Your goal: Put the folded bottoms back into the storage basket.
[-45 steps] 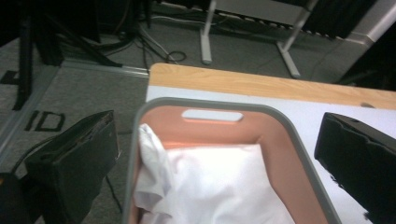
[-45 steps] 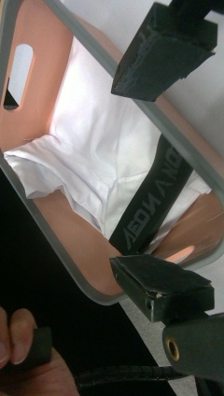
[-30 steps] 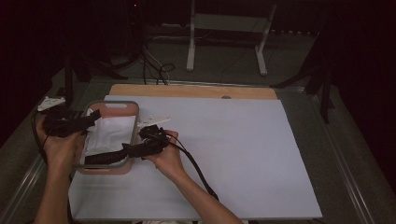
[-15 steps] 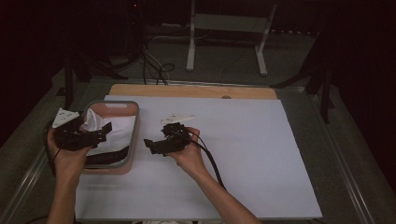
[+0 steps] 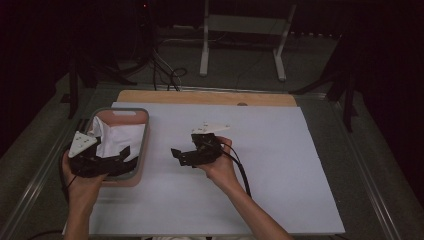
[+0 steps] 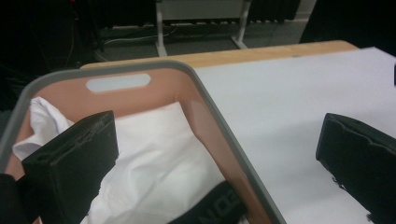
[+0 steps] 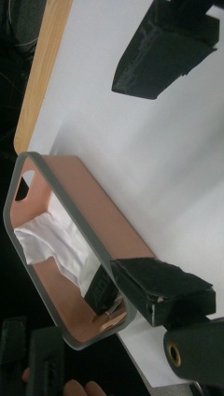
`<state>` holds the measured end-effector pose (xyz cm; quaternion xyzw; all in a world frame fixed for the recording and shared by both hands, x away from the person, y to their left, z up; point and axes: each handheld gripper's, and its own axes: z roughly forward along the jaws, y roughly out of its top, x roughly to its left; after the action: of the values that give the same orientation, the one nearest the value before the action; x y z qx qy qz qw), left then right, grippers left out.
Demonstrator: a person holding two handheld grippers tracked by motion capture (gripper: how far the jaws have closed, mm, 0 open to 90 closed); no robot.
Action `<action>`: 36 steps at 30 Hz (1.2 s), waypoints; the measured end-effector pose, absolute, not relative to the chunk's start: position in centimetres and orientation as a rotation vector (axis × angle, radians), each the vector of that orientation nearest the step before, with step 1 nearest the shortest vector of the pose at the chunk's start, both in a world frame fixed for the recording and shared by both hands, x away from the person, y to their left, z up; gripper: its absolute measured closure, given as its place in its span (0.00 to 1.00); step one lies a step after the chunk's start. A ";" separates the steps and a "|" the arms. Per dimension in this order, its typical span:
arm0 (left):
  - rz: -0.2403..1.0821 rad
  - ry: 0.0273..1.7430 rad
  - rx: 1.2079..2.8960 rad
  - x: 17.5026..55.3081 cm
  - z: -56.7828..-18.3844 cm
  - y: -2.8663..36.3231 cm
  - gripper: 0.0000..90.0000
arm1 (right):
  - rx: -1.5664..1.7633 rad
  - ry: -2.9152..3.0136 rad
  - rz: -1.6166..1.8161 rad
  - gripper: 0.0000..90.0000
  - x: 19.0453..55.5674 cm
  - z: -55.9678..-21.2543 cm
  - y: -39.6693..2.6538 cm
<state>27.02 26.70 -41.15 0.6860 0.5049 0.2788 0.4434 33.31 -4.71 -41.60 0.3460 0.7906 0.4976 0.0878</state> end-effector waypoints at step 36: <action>0.685 1.193 1.687 24.2 -42.9 25.9 0.00 | 1.041 2.190 1.445 0.16 29.4 -42.2 -16.2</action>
<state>24.24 25.86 -42.90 0.6864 0.4855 0.2788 0.4641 29.35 -16.17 -42.21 0.3642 0.7660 0.5054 0.1586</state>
